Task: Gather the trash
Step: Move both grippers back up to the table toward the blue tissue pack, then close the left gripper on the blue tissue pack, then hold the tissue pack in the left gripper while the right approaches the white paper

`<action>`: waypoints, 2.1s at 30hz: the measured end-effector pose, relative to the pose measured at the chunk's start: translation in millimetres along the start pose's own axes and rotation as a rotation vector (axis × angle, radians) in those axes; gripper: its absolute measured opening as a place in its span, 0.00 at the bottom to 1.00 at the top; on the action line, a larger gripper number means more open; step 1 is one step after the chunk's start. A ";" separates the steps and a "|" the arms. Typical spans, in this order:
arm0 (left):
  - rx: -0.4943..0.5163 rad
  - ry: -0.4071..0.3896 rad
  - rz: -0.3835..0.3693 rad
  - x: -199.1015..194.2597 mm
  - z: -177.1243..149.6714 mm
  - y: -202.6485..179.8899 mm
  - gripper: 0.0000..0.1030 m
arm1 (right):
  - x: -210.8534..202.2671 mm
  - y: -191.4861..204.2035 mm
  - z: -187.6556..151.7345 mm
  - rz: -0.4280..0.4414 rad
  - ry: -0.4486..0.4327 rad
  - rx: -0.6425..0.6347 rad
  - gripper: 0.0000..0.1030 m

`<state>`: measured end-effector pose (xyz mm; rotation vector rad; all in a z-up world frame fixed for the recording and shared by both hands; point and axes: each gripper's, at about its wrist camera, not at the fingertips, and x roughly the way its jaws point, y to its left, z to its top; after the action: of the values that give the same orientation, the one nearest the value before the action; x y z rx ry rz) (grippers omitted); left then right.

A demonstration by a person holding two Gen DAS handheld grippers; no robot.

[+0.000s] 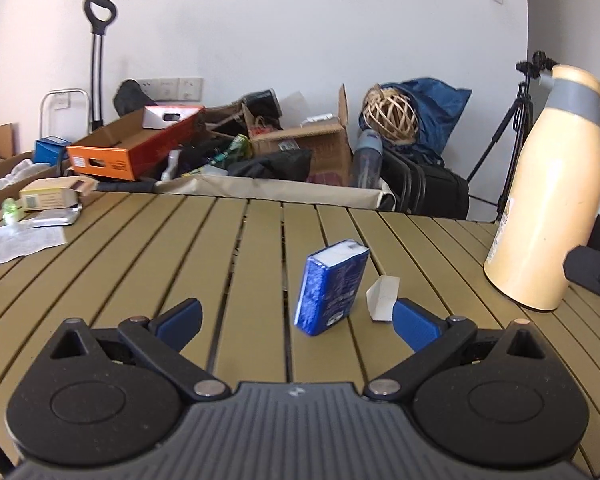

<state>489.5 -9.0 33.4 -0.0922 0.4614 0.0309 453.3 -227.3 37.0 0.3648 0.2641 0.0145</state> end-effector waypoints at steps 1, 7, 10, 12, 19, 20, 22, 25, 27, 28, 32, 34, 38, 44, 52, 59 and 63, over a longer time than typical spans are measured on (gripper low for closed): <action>0.010 -0.001 -0.005 6.5 2.1 -2.6 1.00 | 4.4 -2.1 0.1 -0.009 0.003 0.000 1.00; 0.033 0.020 -0.006 41.6 9.3 -12.2 1.00 | 28.4 -20.5 2.1 -0.075 0.019 0.014 1.00; 0.046 0.033 0.005 55.2 11.9 -16.2 1.00 | 37.6 -32.9 0.3 -0.105 0.033 0.045 1.00; 0.059 0.042 0.017 63.6 14.7 -19.1 1.00 | 41.5 -38.3 -1.0 -0.119 0.040 0.053 1.00; 0.088 0.075 0.025 87.8 19.9 -29.4 1.00 | 47.5 -49.6 -1.1 -0.143 0.049 0.060 1.00; 0.098 0.075 0.028 90.4 20.4 -31.9 1.00 | 47.7 -52.1 -0.7 -0.149 0.047 0.065 1.00; 0.118 0.086 0.040 96.0 19.8 -35.8 0.97 | 48.5 -57.3 0.2 -0.155 0.048 0.079 1.00; 0.123 0.108 0.050 103.7 18.4 -37.1 0.85 | 50.3 -64.7 0.3 -0.166 0.051 0.093 1.00; 0.111 0.124 0.044 108.4 18.5 -35.6 0.71 | 52.1 -69.0 0.6 -0.168 0.054 0.101 1.00; 0.102 0.136 0.039 111.0 18.5 -34.4 0.68 | 52.4 -70.6 0.6 -0.169 0.055 0.105 1.00; 0.066 0.176 0.001 117.1 17.8 -27.8 0.24 | 52.2 -73.4 1.2 -0.164 0.058 0.118 1.00; 0.041 0.173 -0.006 114.4 18.4 -24.0 0.23 | 51.6 -73.5 1.5 -0.158 0.059 0.122 1.00; 0.020 0.138 0.004 100.5 21.0 -17.8 0.23 | 52.4 -71.6 1.3 -0.145 0.064 0.128 1.00; -0.030 0.093 0.028 55.3 18.7 0.1 0.23 | 52.9 -63.4 -0.4 -0.118 0.084 0.139 1.00; -0.140 -0.029 0.123 -18.3 7.4 45.8 0.23 | 52.1 -29.4 -4.8 -0.038 0.114 0.115 1.00; -0.155 -0.090 0.208 -46.9 6.6 78.6 0.23 | 55.3 10.9 -8.8 0.008 0.126 0.058 1.00; -0.156 -0.077 0.222 -45.2 -0.2 96.1 0.23 | 64.2 34.6 -16.4 0.003 0.160 -0.010 1.00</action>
<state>444.1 86.3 45.5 -0.1920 0.3897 0.2873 512.2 -185.3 18.2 0.3551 0.4219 0.0479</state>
